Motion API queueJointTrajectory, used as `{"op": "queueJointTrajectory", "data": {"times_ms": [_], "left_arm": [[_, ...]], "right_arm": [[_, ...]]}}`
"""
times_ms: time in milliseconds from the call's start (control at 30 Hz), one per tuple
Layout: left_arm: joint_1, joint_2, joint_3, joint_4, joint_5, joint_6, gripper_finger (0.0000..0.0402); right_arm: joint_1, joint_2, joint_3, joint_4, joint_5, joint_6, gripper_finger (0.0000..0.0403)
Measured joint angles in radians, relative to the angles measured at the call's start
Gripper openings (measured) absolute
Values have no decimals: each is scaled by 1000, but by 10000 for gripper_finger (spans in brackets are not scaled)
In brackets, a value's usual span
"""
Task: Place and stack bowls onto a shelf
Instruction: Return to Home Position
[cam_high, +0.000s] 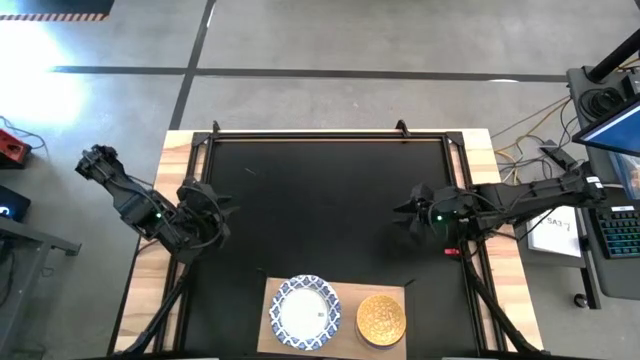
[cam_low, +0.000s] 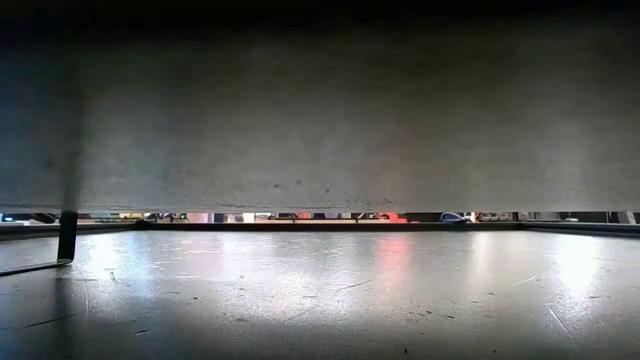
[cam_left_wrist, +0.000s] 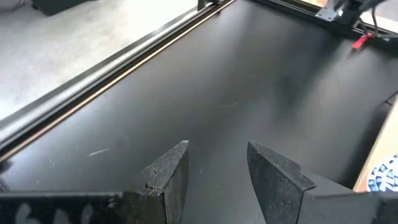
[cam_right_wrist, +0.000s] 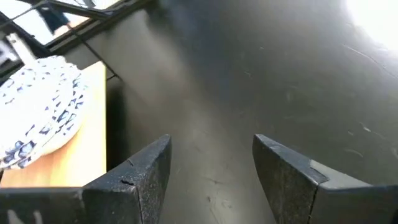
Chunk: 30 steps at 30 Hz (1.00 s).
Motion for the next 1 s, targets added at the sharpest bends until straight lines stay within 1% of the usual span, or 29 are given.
{"op": "queueJointTrajectory", "data": {"times_ms": [67, 133, 267, 400, 567, 667, 867, 1000], "left_arm": [[0, -14, -29, 13, 0, -23, 145], [0, -24, -56, 26, 0, -33, 145], [0, -26, -79, 44, 2, -36, 145], [0, -21, -85, 47, 1, -35, 145], [0, -14, -90, 54, 0, -35, 145], [0, -14, -95, 66, -1, -35, 145], [0, -14, -97, 72, -1, -33, 145], [0, -15, -97, 81, -1, -32, 145]], "right_arm": [[3, -21, -42, 56, -13, -40, 212], [4, -40, -86, 130, -49, -88, 212], [4, -71, -166, 268, -106, -163, 212], [4, -102, -246, 401, -108, -224, 212], [4, -142, -373, 644, -108, -272, 212], [4, -161, -438, 751, -108, -281, 212], [4, -182, -551, 899, -108, -277, 212], [4, -182, -552, 862, -99, -226, 212]]}}
